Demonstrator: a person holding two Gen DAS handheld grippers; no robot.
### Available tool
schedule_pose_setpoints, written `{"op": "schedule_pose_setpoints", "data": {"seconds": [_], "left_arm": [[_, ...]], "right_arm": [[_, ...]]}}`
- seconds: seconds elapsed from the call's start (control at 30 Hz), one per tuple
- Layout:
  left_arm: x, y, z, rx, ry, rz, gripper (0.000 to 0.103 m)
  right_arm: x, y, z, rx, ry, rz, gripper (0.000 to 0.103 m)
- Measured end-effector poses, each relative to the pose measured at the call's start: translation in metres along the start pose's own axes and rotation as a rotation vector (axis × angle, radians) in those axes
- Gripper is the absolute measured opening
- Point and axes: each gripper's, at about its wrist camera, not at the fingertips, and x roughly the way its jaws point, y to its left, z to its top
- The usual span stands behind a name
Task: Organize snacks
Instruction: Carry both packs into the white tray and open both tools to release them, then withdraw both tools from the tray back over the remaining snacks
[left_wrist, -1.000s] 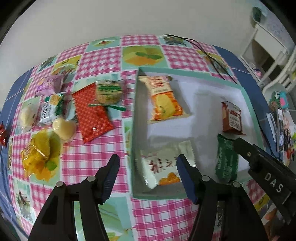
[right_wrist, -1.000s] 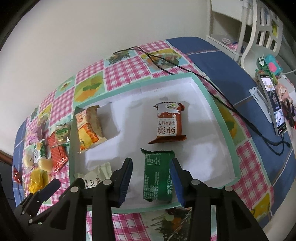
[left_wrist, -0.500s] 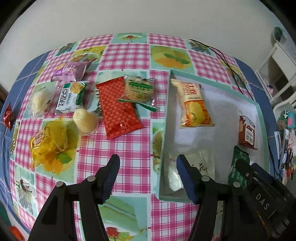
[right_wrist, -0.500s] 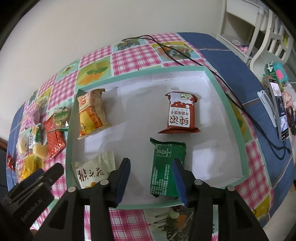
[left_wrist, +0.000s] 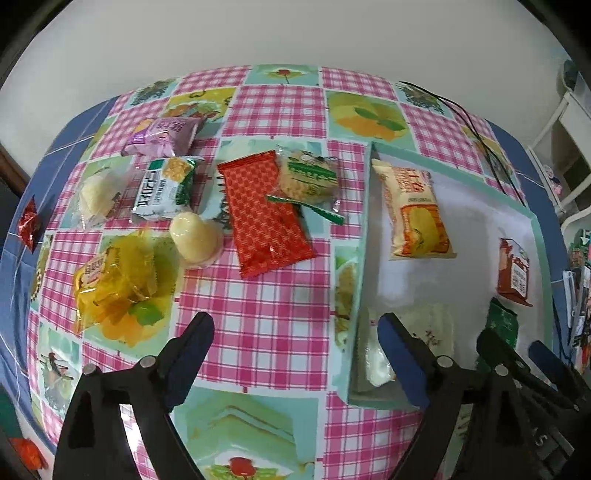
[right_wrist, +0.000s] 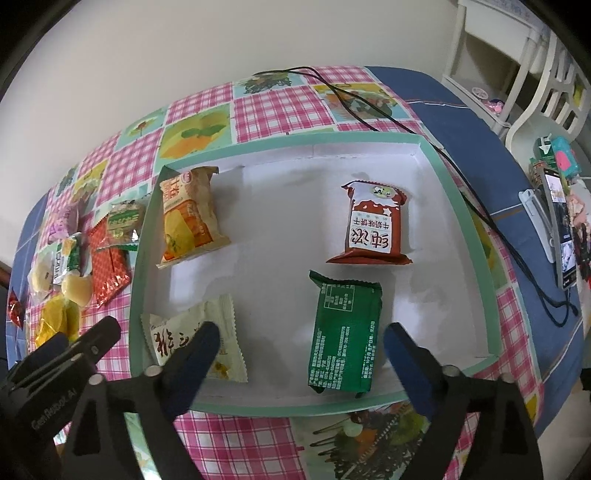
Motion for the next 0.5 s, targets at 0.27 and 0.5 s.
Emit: {"op": "schedule_pose_setpoints", "data": {"seconds": [0.27,0.5], "left_arm": [[0.000,0.011,0.001,-0.033,-0.018,0.024,0.100],[-0.001,0.016,0.001,-0.046,-0.025,0.006,0.100]], "right_arm": [[0.000,0.002,0.000,-0.013,-0.010,-0.004,0.103],[0.002,0.007,-0.002,-0.040,-0.001,-0.014,0.103]]}}
